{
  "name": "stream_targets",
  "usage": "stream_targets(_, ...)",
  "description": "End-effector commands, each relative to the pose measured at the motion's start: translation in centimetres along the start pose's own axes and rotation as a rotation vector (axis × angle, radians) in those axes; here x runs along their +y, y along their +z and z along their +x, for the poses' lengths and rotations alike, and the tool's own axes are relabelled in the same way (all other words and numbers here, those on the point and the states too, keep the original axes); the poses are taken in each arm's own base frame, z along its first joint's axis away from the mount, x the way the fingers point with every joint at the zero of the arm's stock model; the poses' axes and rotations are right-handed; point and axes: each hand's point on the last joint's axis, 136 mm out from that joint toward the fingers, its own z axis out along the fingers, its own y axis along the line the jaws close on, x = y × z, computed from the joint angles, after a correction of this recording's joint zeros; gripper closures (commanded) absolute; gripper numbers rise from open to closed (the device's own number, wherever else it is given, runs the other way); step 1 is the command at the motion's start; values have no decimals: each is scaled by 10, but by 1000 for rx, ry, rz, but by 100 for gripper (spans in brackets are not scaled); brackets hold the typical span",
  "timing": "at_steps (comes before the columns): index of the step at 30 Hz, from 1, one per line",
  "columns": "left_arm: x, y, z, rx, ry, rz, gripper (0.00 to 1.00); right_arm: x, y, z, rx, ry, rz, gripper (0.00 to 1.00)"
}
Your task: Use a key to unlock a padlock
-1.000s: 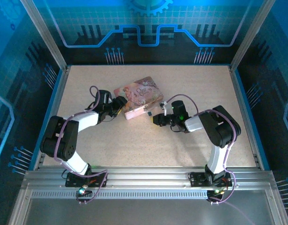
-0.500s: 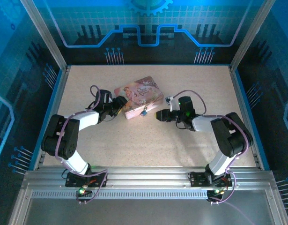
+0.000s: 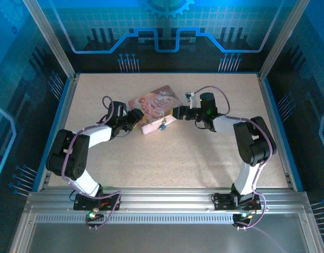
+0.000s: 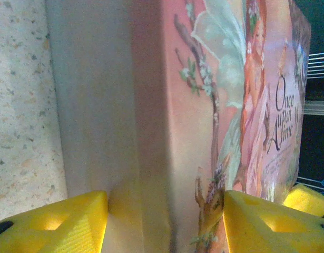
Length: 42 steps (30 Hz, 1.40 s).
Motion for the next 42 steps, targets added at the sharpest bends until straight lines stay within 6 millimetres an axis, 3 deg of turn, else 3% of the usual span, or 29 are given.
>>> stream_targets(1, 18, -3, 31, 74, 26, -57, 41, -8, 9, -3, 27, 11, -12, 28)
stream_targets(8, 15, -14, 44, 80, 35, -49, 41, -12, 21, -15, 19, -2, -26, 27)
stream_targets(15, -8, -48, 27, 0, 141, -64, 37, -15, -12, -16, -48, -20, -5, 26)
stream_targets(19, -30, -75, 15, -65, 208, -43, 37, -15, -33, -6, -74, -31, -42, 26)
stream_targets(20, -38, -82, 14, -73, 224, -26, 37, -15, -35, 7, -55, -21, -60, 26)
stream_targets(23, -63, -89, 19, -58, 268, 22, 37, -7, -32, 23, -29, -23, -124, 24)
stream_targets(27, -94, -76, 35, 31, 278, 121, 38, -1, -18, 39, 2, -29, -159, 22)
stream_targets(34, -133, -39, 52, 149, 307, 202, 40, 9, 9, 42, 13, -32, -229, 22)
stream_targets(37, -131, -21, 52, 175, 299, 191, 40, 12, 18, 51, 39, -22, -251, 22)
stream_targets(38, -128, -15, 53, 179, 296, 182, 40, 18, 23, 42, 31, -40, -262, 22)
stream_targets(42, -113, 3, 51, 188, 285, 142, 41, 19, 33, 47, 58, -21, -269, 22)
